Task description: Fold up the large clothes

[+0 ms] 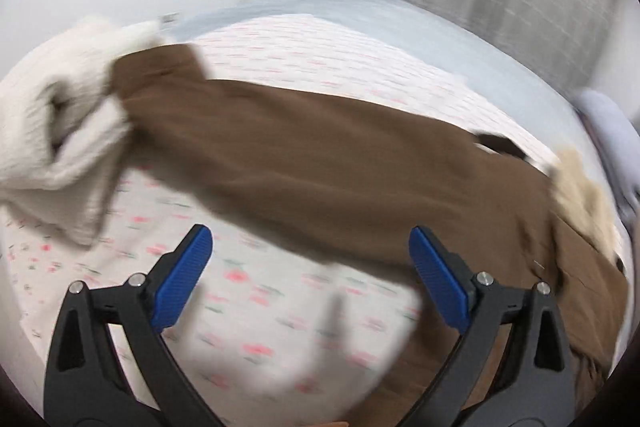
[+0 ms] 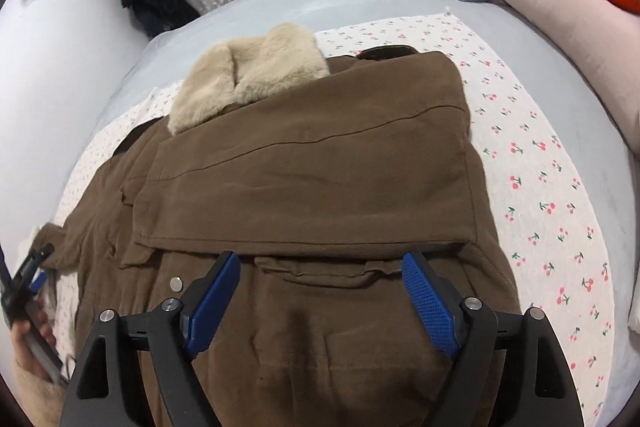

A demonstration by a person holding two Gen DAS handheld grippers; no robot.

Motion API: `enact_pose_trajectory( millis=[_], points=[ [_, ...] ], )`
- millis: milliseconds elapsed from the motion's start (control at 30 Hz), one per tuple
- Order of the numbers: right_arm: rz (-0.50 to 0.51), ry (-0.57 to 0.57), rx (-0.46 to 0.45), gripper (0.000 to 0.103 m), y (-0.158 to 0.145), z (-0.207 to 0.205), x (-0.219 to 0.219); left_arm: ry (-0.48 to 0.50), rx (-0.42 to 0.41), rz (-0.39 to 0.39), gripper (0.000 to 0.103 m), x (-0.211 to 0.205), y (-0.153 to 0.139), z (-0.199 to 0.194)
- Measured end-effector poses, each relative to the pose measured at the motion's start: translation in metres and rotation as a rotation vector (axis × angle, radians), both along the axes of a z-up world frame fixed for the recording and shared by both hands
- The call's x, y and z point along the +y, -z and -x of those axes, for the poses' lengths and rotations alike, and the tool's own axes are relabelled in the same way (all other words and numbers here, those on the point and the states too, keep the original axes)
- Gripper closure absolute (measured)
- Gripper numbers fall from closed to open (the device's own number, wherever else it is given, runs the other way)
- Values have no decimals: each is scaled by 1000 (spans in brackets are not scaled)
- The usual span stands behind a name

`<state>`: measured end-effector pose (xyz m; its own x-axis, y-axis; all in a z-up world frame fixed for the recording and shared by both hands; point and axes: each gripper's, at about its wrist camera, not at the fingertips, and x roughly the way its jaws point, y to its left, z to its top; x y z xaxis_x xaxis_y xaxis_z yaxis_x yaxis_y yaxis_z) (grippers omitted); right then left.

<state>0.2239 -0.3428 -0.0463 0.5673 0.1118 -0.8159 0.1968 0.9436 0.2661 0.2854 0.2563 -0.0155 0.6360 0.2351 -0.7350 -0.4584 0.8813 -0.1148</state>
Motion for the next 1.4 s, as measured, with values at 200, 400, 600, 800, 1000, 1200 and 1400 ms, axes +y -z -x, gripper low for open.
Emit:
enact_pose_trajectory(
  millis=[200, 400, 600, 800, 1000, 1200, 1400],
  points=[
    [12, -24, 24, 18, 6, 2, 13, -125, 30, 27, 4, 47, 24, -21],
    [19, -39, 36, 18, 13, 4, 14, -153, 54, 25, 12, 82, 38, -65],
    [35, -22, 37, 18, 15, 3, 7, -224, 8, 123, 97, 114, 27, -73],
    [4, 0, 24, 18, 12, 1, -1, -114, -149, 24, 98, 64, -35, -69],
    [-27, 15, 1, 18, 5, 3, -5, 116, -268, 6, 98, -28, -97, -61],
    [-65, 32, -21, 18, -2, 5, -12, 364, -303, 8, 98, -132, -125, -51],
    [-89, 44, -39, 18, -7, 9, -21, 585, -260, 39, 98, -227, -117, -41]
  ],
)
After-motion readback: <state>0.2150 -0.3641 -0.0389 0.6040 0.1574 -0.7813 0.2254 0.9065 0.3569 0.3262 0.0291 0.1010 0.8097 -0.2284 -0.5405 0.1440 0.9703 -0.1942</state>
